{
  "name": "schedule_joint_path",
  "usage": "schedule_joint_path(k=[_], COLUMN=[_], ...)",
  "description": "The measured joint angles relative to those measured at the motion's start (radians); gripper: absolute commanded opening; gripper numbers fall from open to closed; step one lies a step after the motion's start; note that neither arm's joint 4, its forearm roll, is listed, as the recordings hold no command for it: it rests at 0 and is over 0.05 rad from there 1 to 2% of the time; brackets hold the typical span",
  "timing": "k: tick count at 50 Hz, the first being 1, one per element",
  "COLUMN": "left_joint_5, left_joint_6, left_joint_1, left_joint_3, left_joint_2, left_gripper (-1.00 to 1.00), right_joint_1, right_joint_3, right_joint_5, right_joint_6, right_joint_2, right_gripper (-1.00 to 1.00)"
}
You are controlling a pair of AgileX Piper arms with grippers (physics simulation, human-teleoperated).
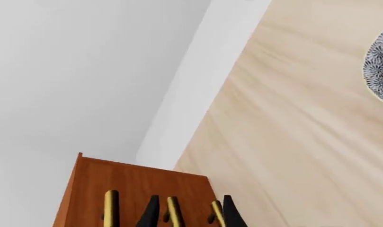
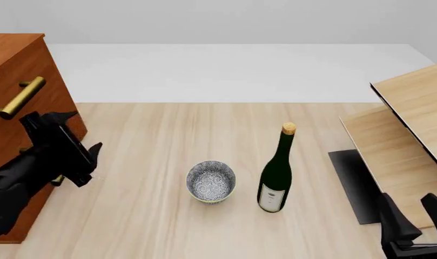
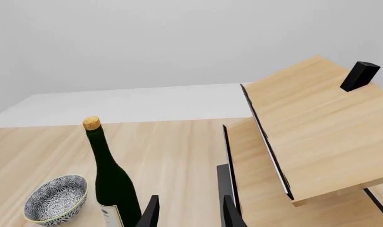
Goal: Close the bottom drawer of the cabinet and open the top drawer.
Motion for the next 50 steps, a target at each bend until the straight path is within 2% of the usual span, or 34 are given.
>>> schedule_joint_path(k=[11, 23, 50], left_joint_5=[-0.069, -0.090, -0.077], left_joint_6=[0.116, 0.216, 0.319], left_joint_1=[0.031, 0.085, 0.227], left_joint_3=[0.030, 0.034, 0.011], left_joint_2=[-0.018, -0.050, -0.075], left_gripper=[1.00, 1.00, 1.00], right_joint_1=[0.000, 0.001, 0.003], right_joint_3=[0.000, -0.001, 0.000], right_joint_5=[0.001, 0.004, 0.005], right_joint_6=[0.000, 0.000, 0.000], right_joint_2=[-0.001, -0.004, -0.003], right_gripper=[1.00, 1.00, 1.00])
